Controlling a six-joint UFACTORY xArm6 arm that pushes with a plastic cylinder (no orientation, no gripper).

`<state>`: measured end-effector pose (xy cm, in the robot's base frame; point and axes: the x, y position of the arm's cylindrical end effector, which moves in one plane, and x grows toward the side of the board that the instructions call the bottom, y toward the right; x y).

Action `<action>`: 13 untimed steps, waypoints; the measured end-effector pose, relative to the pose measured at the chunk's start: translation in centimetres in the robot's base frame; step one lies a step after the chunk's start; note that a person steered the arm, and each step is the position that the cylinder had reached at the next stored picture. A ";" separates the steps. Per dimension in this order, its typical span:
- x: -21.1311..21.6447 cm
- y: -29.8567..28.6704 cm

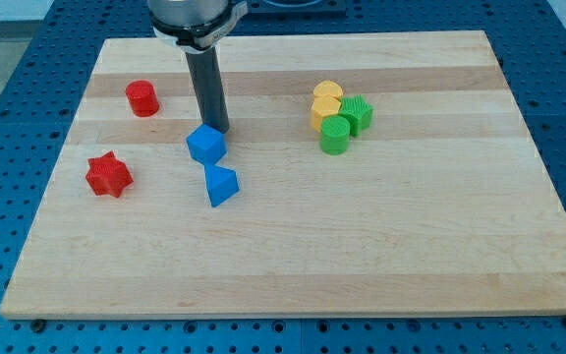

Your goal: Place the blue cube into the blue triangle

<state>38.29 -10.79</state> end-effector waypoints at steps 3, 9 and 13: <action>1.5 -4.5; 4.1 -3.2; 3.8 -0.2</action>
<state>42.08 -11.01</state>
